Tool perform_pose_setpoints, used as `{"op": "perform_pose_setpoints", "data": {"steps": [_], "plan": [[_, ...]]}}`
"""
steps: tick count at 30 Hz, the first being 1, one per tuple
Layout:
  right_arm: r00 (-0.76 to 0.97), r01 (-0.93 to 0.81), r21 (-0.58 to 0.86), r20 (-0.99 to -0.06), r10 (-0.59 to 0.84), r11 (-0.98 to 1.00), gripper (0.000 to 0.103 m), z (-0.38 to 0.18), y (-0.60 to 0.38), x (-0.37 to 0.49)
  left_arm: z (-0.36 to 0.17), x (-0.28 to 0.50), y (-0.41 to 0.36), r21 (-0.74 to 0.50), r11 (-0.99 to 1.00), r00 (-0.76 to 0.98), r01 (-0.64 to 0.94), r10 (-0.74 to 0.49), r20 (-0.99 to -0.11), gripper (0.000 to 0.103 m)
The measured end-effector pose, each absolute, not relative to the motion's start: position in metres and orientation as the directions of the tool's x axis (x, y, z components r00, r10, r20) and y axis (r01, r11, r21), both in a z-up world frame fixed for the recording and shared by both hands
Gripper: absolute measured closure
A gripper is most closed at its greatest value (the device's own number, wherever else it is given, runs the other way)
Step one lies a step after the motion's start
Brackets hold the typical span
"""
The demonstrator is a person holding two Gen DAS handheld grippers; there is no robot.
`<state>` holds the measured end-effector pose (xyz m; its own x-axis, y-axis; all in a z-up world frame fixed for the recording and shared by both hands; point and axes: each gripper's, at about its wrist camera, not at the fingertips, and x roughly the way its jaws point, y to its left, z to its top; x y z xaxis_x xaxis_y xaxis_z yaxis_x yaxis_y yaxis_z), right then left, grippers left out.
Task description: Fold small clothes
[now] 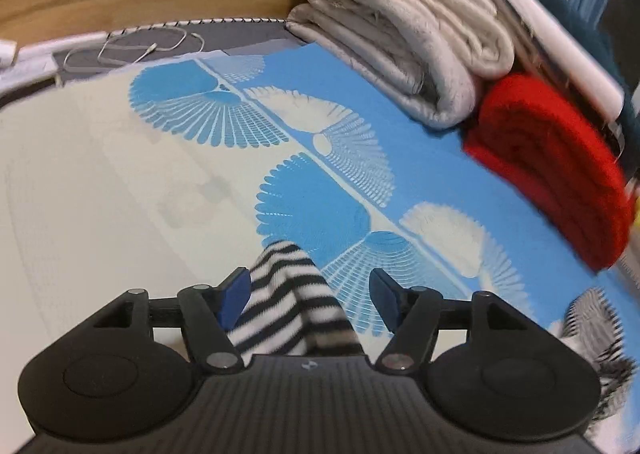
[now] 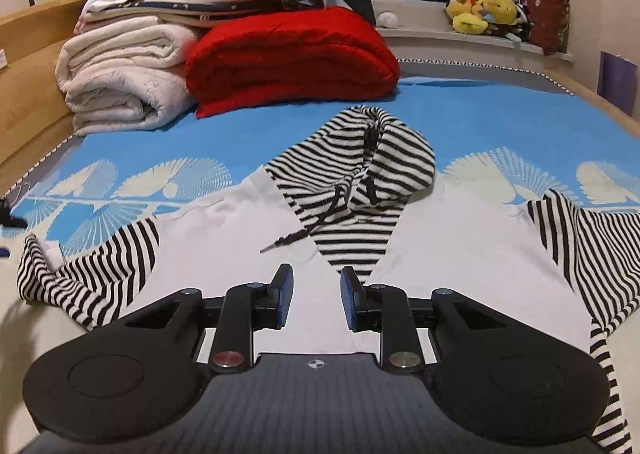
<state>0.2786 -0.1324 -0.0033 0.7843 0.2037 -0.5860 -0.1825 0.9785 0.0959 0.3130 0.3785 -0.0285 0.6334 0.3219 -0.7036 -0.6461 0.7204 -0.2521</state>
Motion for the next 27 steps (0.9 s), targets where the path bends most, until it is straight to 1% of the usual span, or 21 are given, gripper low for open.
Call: {"op": "perform_pose_setpoints", "data": {"steps": [2, 6, 7, 8, 9, 10, 12, 13, 15, 17, 18, 20, 22, 23, 24, 25, 26, 27], "plan": [[0.777, -0.178, 0.098, -0.597, 0.2, 0.979, 0.076, -0.006, -0.134, 0.279, -0.033, 0.329, 0.377, -0.158, 0.748, 0.588, -0.645, 0.353, -0.728, 0.032], [0.766, -0.177, 0.095, -0.612, 0.198, 0.98, 0.076, -0.01, -0.137, 0.28, -0.045, 0.349, 0.385, -0.055, 0.761, 0.532, -0.646, 0.398, -0.748, 0.033], [0.762, -0.179, 0.094, -0.616, 0.198, 0.979, 0.076, -0.011, -0.137, 0.28, -0.049, 0.351, 0.389, -0.047, 0.756, 0.518, -0.653, 0.4, -0.756, 0.043], [0.761, -0.181, 0.091, -0.618, 0.198, 0.979, 0.076, -0.011, -0.137, 0.28, -0.053, 0.351, 0.392, -0.05, 0.753, 0.509, -0.656, 0.391, -0.767, 0.058], [0.759, -0.183, 0.087, -0.621, 0.197, 0.979, 0.076, -0.012, -0.137, 0.28, -0.056, 0.351, 0.393, -0.062, 0.758, 0.505, -0.65, 0.369, -0.78, 0.09], [0.757, -0.184, 0.082, -0.623, 0.194, 0.98, 0.076, -0.012, -0.138, 0.281, -0.057, 0.35, 0.392, -0.056, 0.758, 0.499, -0.649, 0.369, -0.784, 0.091], [0.756, -0.176, 0.077, -0.628, 0.184, 0.981, 0.076, -0.013, -0.139, 0.283, -0.047, 0.348, 0.386, -0.035, 0.76, 0.507, -0.649, 0.398, -0.764, 0.093], [0.755, -0.168, 0.079, -0.631, 0.18, 0.983, 0.076, -0.013, -0.14, 0.284, -0.038, 0.347, 0.381, -0.043, 0.764, 0.526, -0.643, 0.401, -0.75, 0.094], [0.749, -0.147, 0.097, -0.639, 0.175, 0.984, 0.076, -0.013, -0.145, 0.287, -0.01, 0.342, 0.364, -0.103, 0.787, 0.604, -0.609, 0.376, -0.703, 0.094], [0.745, -0.128, 0.123, -0.643, 0.177, 0.984, 0.076, -0.013, -0.153, 0.29, 0.022, 0.333, 0.335, -0.179, 0.838, 0.702, -0.516, 0.293, -0.649, 0.094], [0.746, -0.116, 0.133, -0.643, 0.175, 0.984, 0.076, -0.012, -0.157, 0.292, 0.044, 0.324, 0.311, -0.236, 0.871, 0.771, -0.432, 0.221, -0.597, 0.094], [0.753, -0.078, 0.168, -0.636, 0.168, 0.983, 0.076, -0.01, -0.169, 0.297, 0.074, 0.311, 0.266, -0.302, 0.914, 0.851, -0.269, 0.079, -0.519, 0.094], [0.758, -0.041, 0.219, -0.629, 0.173, 0.975, 0.076, -0.009, -0.182, 0.301, 0.093, 0.297, 0.219, -0.368, 0.926, 0.888, -0.085, -0.098, -0.45, 0.092], [0.758, -0.02, 0.245, -0.629, 0.175, 0.969, 0.076, -0.01, -0.189, 0.304, 0.095, 0.292, 0.195, -0.4, 0.917, 0.88, 0.005, -0.194, -0.434, 0.092], [0.756, 0.0, 0.276, -0.629, 0.18, 0.961, 0.076, -0.01, -0.196, 0.306, 0.093, 0.289, 0.173, -0.435, 0.896, 0.849, 0.085, -0.293, -0.439, 0.077], [0.755, 0.02, 0.307, -0.628, 0.188, 0.951, 0.076, -0.012, -0.203, 0.308, 0.086, 0.289, 0.157, -0.473, 0.868, 0.807, 0.152, -0.385, -0.448, 0.048], [0.753, 0.038, 0.338, -0.628, 0.195, 0.94, 0.076, -0.013, -0.21, 0.311, 0.077, 0.289, 0.145, -0.5, 0.844, 0.766, 0.195, -0.45, -0.459, 0.038], [0.749, 0.057, 0.366, -0.631, 0.203, 0.929, 0.076, -0.015, -0.217, 0.313, 0.069, 0.286, 0.138, -0.5, 0.844, 0.761, 0.194, -0.451, -0.466, 0.032]]}}
